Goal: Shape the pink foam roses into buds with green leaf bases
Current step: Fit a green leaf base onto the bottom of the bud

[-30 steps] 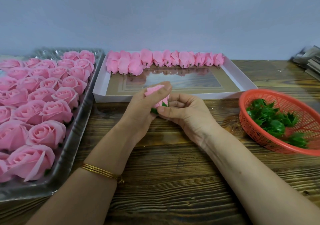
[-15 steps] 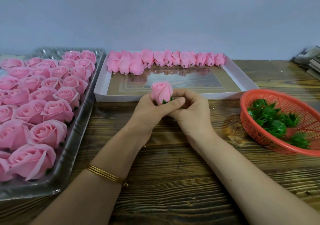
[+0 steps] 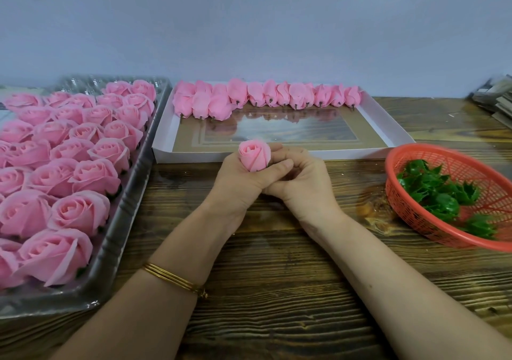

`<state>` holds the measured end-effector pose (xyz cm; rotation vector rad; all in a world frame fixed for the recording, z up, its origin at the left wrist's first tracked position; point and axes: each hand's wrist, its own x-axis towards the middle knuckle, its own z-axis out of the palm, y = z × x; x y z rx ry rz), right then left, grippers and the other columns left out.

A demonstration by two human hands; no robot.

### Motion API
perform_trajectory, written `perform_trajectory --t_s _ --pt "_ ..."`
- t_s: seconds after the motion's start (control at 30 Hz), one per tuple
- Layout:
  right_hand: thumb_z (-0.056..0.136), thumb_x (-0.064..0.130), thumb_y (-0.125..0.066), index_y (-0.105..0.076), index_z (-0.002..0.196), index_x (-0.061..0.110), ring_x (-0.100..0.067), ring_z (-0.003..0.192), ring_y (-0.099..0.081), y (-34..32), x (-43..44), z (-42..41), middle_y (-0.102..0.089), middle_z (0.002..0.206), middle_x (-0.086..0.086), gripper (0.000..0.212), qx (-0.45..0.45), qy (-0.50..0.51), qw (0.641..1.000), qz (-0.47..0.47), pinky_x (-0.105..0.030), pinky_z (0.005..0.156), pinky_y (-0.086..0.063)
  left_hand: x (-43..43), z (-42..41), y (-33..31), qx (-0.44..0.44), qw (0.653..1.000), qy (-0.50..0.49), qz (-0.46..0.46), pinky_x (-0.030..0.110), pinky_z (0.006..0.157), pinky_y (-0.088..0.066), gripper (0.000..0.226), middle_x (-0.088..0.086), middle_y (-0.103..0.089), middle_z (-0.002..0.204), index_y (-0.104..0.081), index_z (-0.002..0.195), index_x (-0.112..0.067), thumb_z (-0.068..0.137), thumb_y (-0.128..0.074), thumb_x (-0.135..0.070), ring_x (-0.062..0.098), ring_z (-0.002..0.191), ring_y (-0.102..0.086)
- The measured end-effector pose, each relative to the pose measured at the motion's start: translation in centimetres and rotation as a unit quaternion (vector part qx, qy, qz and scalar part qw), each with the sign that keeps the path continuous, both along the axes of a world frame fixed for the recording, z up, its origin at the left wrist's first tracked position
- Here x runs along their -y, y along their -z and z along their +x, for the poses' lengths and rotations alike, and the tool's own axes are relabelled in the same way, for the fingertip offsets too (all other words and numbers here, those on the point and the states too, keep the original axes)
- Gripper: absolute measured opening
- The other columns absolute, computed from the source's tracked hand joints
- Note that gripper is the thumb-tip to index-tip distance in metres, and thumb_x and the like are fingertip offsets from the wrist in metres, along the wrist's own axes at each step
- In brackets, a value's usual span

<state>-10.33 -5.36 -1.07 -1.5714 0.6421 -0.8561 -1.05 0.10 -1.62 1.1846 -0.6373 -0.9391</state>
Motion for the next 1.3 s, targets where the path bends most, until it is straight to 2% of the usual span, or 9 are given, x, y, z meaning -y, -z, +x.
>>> perform_trajectory --t_s 0.2,0.37,0.53,0.6,0.67,0.8,0.93,1.17,1.3 --pt "0.061 -0.016 -0.079 -0.074 0.092 0.003 -0.012 0.087 -0.064 -0.2 -0.2 -0.2 -0.056 0.119 -0.02 0.037 -0.025 0.023 0.999 0.013 -0.028 0.078 -0.058 0.0 0.0 0.1 0.024 1.0 0.003 -0.004 0.04 0.091 -0.056 0.025 0.02 -0.072 0.107 -0.07 0.11 0.003 0.086 -0.066 0.005 0.031 0.103 -0.069" --pt "0.063 -0.014 -0.079 -0.073 0.092 0.0 -0.042 0.103 -0.06 0.2 -0.2 0.2 -0.058 0.114 -0.031 0.032 -0.033 0.038 0.999 0.01 -0.052 0.087 -0.055 0.0 0.0 0.1 0.032 0.999 -0.009 -0.013 0.028 0.079 -0.058 0.017 0.014 -0.074 0.1 -0.073 0.102 -0.009 0.089 -0.065 -0.002 0.019 0.09 -0.071" --pt "0.055 0.0 -0.075 -0.069 0.091 0.005 -0.029 0.081 -0.054 0.1 0.3 -0.1 -0.057 0.088 -0.019 0.037 -0.028 0.016 0.999 0.028 -0.032 0.066 -0.049 0.2 -0.2 0.1 0.041 0.998 -0.033 -0.041 0.032 0.08 -0.059 0.012 0.016 -0.073 0.095 -0.072 0.096 -0.014 0.091 -0.064 -0.007 0.023 0.088 -0.07" --pt "0.053 0.006 -0.064 -0.067 0.089 0.008 -0.026 0.078 -0.057 -0.3 0.5 -0.3 -0.06 0.079 -0.017 0.036 0.019 0.018 0.996 0.083 -0.035 0.069 -0.054 0.1 0.1 0.1 0.048 0.996 -0.047 -0.052 0.037 0.081 -0.058 0.01 0.02 -0.072 0.094 -0.071 0.092 -0.013 0.092 -0.063 -0.007 0.029 0.089 -0.07" --pt "0.056 0.01 -0.064 -0.064 0.09 0.009 -0.024 0.073 -0.062 -0.6 0.8 -0.6 -0.064 0.071 -0.006 0.034 0.053 0.03 0.992 0.109 -0.037 0.076 -0.054 0.1 0.3 0.3 0.089 0.994 -0.054 -0.043 0.029 0.07 -0.056 0.011 0.009 -0.071 0.08 -0.07 0.085 -0.013 0.093 -0.063 -0.009 0.018 0.076 -0.067" --pt "0.068 0.011 -0.072 -0.064 0.094 0.009 -0.009 0.059 -0.062 -0.9 1.2 -1.0 -0.064 0.07 0.005 0.027 0.104 0.007 0.991 0.088 -0.022 0.058 -0.05 0.1 0.0 0.7 0.172 0.985 -0.01 -0.019 0.014 0.051 -0.042 0.006 -0.013 -0.058 0.056 -0.069 0.086 -0.013 0.091 -0.066 -0.015 0.0 0.053 -0.052" --pt "0.08 0.001 -0.071 -0.069 0.083 0.013 -0.01 0.064 -0.063 -0.8 0.9 -0.9 -0.066 0.07 -0.002 0.012 0.135 -0.035 0.988 0.065 -0.018 0.055 -0.05 0.1 -0.2 0.6 0.23 0.972 0.031 -0.037 0.008 0.055 -0.04 0.014 -0.019 -0.065 0.064 -0.074 0.103 -0.014 0.09 -0.068 -0.015 -0.008 0.055 -0.054" --pt "0.075 0.006 -0.074 -0.069 0.076 0.011 -0.007 0.071 -0.061 -0.8 0.8 -0.8 -0.065 0.068 0.008 0.008 0.122 -0.092 0.987 0.054 -0.019 0.073 -0.049 0.4 0.0 0.9 0.263 0.964 0.042 -0.025 0.032 0.07 -0.05 0.016 -0.01 -0.067 0.073 -0.069 0.076 -0.023 0.089 -0.067 -0.014 0.006 0.073 -0.06" --pt "0.068 0.014 -0.074 -0.071 0.078 0.013 -0.007 0.075 -0.063 -0.8 0.7 -0.9 -0.069 0.074 0.007 0.01 0.115 -0.093 0.987 0.071 -0.022 0.075 -0.051 0.4 0.0 0.9 0.263 0.963 0.041 -0.031 0.024 0.071 -0.046 0.032 -0.015 -0.067 0.069 -0.069 0.066 -0.036 0.09 -0.069 -0.014 0.0 0.073 -0.061"
